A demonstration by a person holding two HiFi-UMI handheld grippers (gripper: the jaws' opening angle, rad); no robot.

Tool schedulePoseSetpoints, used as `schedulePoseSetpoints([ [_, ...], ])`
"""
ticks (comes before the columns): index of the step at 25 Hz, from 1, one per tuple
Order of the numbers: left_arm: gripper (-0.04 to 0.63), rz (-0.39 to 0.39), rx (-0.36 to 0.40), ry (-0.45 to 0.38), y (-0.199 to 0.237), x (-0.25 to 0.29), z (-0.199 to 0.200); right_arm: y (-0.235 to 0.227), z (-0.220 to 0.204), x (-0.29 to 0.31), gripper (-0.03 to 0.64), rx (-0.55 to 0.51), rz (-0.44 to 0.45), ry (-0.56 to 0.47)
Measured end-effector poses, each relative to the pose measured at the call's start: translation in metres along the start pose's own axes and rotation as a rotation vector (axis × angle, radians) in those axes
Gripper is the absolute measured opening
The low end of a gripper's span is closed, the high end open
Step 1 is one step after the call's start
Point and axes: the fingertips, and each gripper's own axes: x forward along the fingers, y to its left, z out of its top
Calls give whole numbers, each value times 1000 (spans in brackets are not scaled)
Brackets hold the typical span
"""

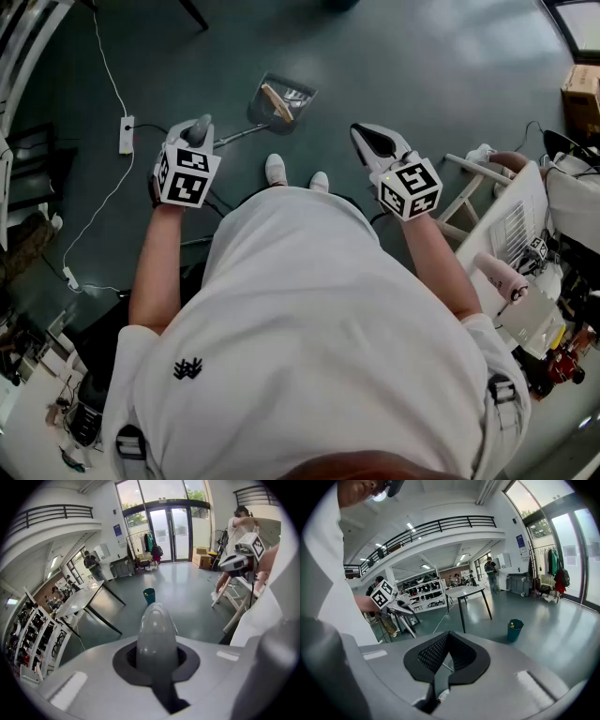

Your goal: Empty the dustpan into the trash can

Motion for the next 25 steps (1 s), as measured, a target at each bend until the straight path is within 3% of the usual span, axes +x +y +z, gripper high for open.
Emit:
schedulePoseSetpoints([
  [5, 72, -49, 74, -36, 14, 17, 8, 13, 16, 36, 0, -7, -31, -7],
  [14, 72, -98, 91, -56, 47, 45, 32, 0, 40, 63, 1, 50, -86, -35],
  [19, 72, -105, 107, -44, 60, 74, 68, -47, 60, 74, 32, 55, -91, -67],
  [25, 72, -102, 109, -13, 72, 114, 141, -143, 88, 93, 67, 62, -102, -80],
])
